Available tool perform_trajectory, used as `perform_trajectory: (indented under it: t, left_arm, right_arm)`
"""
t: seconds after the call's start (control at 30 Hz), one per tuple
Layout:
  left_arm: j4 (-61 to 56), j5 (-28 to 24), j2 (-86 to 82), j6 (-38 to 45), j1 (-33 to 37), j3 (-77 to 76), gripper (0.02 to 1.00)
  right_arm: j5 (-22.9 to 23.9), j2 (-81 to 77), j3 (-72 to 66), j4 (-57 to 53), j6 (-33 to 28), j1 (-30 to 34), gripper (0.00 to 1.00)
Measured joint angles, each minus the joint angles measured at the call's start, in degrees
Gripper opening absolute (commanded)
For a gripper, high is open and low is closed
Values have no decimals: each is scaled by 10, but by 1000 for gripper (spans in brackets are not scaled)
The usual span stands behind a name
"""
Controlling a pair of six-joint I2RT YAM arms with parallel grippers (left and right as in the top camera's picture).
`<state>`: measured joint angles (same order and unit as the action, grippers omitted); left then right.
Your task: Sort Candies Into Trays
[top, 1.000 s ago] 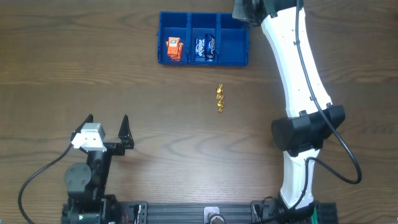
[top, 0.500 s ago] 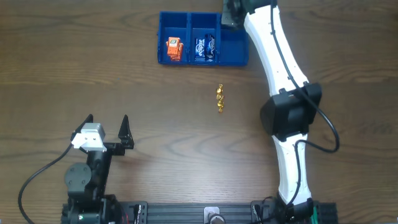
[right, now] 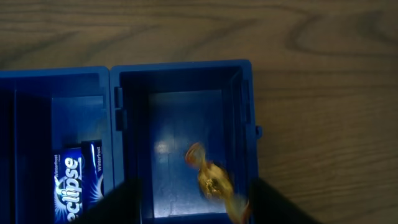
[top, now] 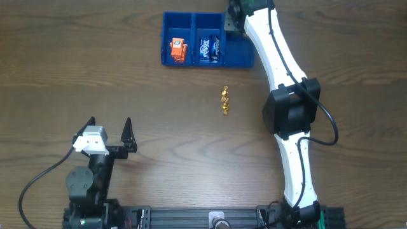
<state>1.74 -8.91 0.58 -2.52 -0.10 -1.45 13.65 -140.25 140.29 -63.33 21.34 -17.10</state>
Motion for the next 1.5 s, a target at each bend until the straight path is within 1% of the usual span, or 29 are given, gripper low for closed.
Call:
perform_trajectory:
  t: [0.03, 0.27, 0.4, 0.47, 0.6, 0.7, 0.77, 0.83, 0.9, 0.97, 1.07, 1.17, 1.23, 1.3, 1.4, 1.5]
  left_arm:
    - [0, 0, 0, 0, 0, 0, 998]
    - [0, 0, 0, 0, 0, 0, 998]
    - [0, 0, 0, 0, 0, 0, 996]
    - [0, 0, 0, 0, 0, 0, 998]
    - [0, 0, 0, 0, 0, 0, 998]
    - [0, 0, 0, 0, 0, 0, 998]
    - [0, 0, 0, 0, 0, 0, 998]
    - [0, 0, 0, 0, 0, 0, 998]
    - [0, 0, 0, 0, 0, 0, 998]
    - [0, 0, 0, 0, 0, 0, 998]
    - [0, 0, 0, 0, 0, 0, 998]
    - [0, 0, 0, 0, 0, 0, 998]
    - [0, 0, 0, 0, 0, 0, 998]
    - [0, 0, 0, 0, 0, 0, 998]
    - [0, 0, 0, 0, 0, 0, 998]
    - [0, 0, 0, 0, 0, 0, 1000]
  right_arm:
    - [0, 0, 0, -1, 0, 0, 1000]
    - [-9, 0, 0, -2, -10, 0, 1000]
    - [-13, 4, 0, -29, -10, 0, 998]
    - [-18, 19, -2, -62, -10, 0, 998]
    - [-40, 90, -2, -198, -3, -5, 1000]
    - [-50, 146, 0, -316, 24, -25, 998]
    - [-58, 158, -6, -335, 34, -48, 1000]
    - [-65, 157, -26, -332, 39, -75, 998]
    - [-73, 149, -77, -317, 48, -115, 1000]
    - [-78, 141, -119, -299, 56, -140, 1000]
    - [-80, 140, -198, -260, 70, -160, 1000]
    - [-87, 138, -288, -193, 76, -161, 1000]
    - [-100, 133, -351, -146, 83, -156, 1000]
    - [-106, 133, -375, -116, 87, -153, 1000]
    - [-128, 133, -419, -59, 93, -139, 998]
    - [-144, 133, -441, -29, 95, -126, 1000]
